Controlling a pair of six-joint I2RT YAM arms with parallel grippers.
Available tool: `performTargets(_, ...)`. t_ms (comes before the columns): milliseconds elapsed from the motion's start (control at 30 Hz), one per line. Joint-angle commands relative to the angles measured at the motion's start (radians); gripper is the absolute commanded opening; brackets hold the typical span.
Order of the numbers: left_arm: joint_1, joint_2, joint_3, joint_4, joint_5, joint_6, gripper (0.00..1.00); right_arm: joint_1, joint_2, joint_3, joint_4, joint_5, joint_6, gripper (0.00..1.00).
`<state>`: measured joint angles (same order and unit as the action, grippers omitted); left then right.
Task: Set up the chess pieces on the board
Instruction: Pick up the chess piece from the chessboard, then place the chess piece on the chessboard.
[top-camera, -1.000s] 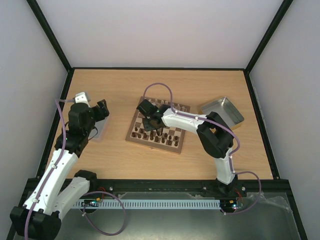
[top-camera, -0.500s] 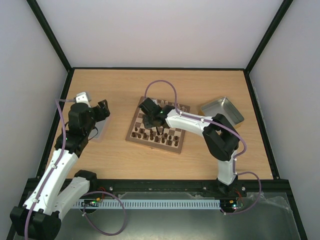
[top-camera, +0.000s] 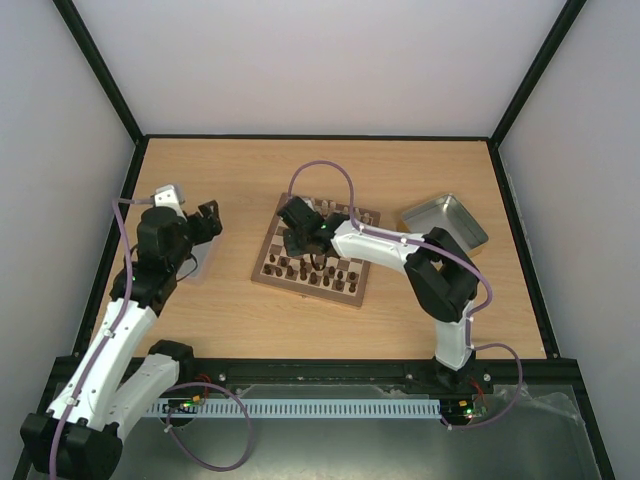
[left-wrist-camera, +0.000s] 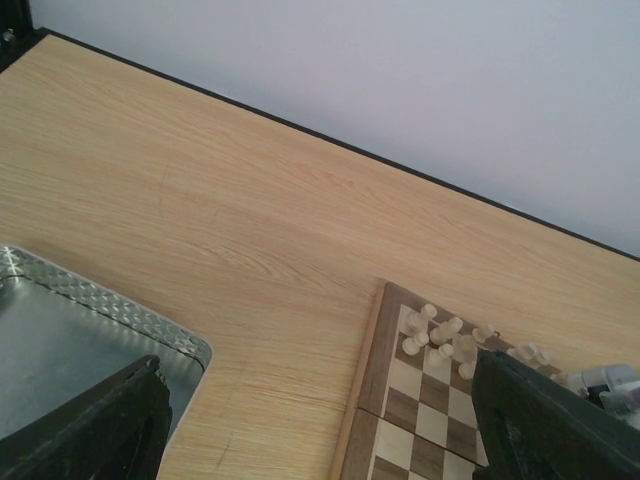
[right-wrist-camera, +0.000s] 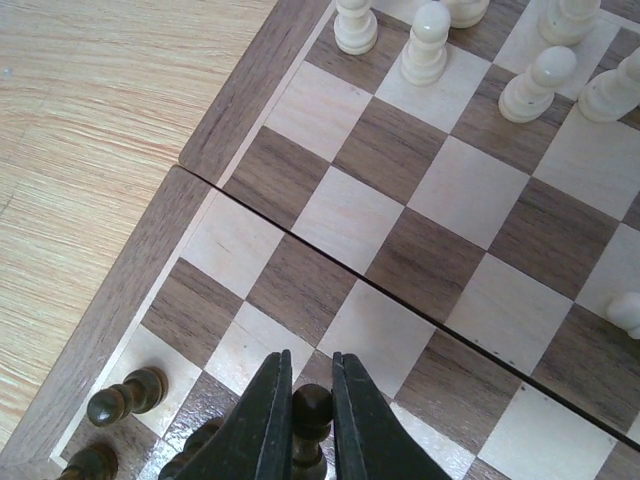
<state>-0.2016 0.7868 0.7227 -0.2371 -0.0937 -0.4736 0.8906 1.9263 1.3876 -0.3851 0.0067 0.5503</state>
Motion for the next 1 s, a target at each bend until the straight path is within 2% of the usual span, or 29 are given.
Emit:
performTargets(0,0.007,-0.01,-0.019,0.046,0.098,0.026,0.84,0.005,-0.058,-0.04,0.07,0.04,0.009,0.1)
performTargets(200,-0.001,0.004,-0.07,0.158,0.426,0.032,0.83,0.004,-0.187,-0.157,0.291,0.108,0.077,0.1)
performTargets(367,-0.039,0.066,-0.164,0.329,0.68,-0.104,0.81,0.002,-0.313,-0.287,0.484,0.09,0.228,0.09)
performTargets(467,-0.097,0.126,-0.224,0.515,0.778,-0.244,0.79,-0.002,-0.369,-0.334,0.562,0.023,0.3,0.09)
performTargets(600,-0.154,0.228,-0.225,0.685,0.845,-0.369,0.74,-0.002,-0.426,-0.363,0.622,-0.073,0.356,0.1)
performTargets(700,-0.16,0.294,-0.213,0.763,0.889,-0.428,0.65,-0.003,-0.445,-0.366,0.626,-0.141,0.366,0.1)
performTargets(800,-0.16,0.329,-0.201,0.763,0.888,-0.43,0.54,-0.002,-0.466,-0.373,0.623,-0.173,0.368,0.1)
performTargets(967,-0.161,0.343,-0.18,0.76,0.882,-0.408,0.43,-0.003,-0.483,-0.381,0.615,-0.211,0.36,0.1)
